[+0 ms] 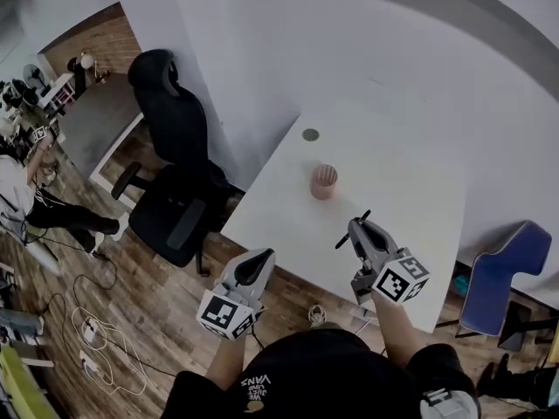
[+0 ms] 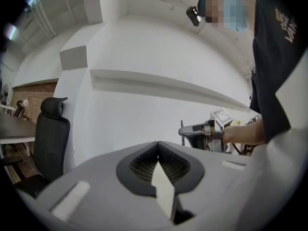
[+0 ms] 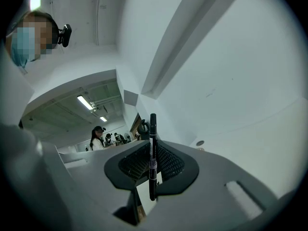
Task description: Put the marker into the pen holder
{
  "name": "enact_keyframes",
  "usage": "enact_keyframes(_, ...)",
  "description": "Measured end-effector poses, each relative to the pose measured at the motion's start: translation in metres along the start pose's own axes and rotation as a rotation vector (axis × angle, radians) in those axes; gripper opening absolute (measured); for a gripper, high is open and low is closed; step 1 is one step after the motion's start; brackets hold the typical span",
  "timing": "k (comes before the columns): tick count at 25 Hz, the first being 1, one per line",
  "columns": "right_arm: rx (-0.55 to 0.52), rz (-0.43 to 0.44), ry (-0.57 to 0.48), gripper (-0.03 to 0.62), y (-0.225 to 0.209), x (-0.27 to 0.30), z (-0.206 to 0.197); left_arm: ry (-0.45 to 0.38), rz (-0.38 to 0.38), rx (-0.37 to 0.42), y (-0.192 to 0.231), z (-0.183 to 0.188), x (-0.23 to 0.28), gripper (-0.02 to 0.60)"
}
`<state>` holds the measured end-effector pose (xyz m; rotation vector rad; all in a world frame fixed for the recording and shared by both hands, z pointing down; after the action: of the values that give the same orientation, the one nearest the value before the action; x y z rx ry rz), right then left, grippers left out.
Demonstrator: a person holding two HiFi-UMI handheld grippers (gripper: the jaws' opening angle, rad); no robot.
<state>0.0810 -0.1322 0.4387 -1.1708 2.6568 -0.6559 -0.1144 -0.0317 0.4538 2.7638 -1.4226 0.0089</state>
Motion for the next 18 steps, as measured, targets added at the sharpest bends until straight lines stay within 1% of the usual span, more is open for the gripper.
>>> enact_keyframes(4, 0.002, 0.019, 0.012, 0.043, -0.025, 0.023, 0.015, -0.001, 0.025, -0.011, 0.01, 0.0, 0.029, 0.053)
enact_keyframes(7, 0.008, 0.034, 0.015, 0.043, -0.04, 0.039, 0.019, -0.001, 0.051, -0.026, 0.022, -0.003, 0.044, 0.053)
enact_keyframes(10, 0.021, 0.02, 0.018, 0.043, -0.053, 0.052, 0.017, 0.002, 0.065, -0.032, 0.036, -0.007, 0.057, 0.054)
enact_keyframes(15, 0.039, -0.021, 0.013, 0.043, -0.065, 0.064, 0.01, 0.011, 0.029, -0.054, 0.055, -0.014, 0.072, 0.054)
enact_keyframes(18, 0.037, -0.076, -0.007, 0.043, -0.068, 0.067, 0.01, 0.011, -0.038, -0.067, 0.069, -0.017, 0.085, 0.053)
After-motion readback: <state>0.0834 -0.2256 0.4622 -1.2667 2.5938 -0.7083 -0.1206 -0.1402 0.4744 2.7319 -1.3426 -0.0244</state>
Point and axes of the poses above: the fingertips, and each gripper's own axes: x forward along the fingers, y to its left, z out of its top, the point moved 2 cm from there along -x, backward along the fingers, and after that the axes turned 6 degrees about -z, right-handed, at the moved point
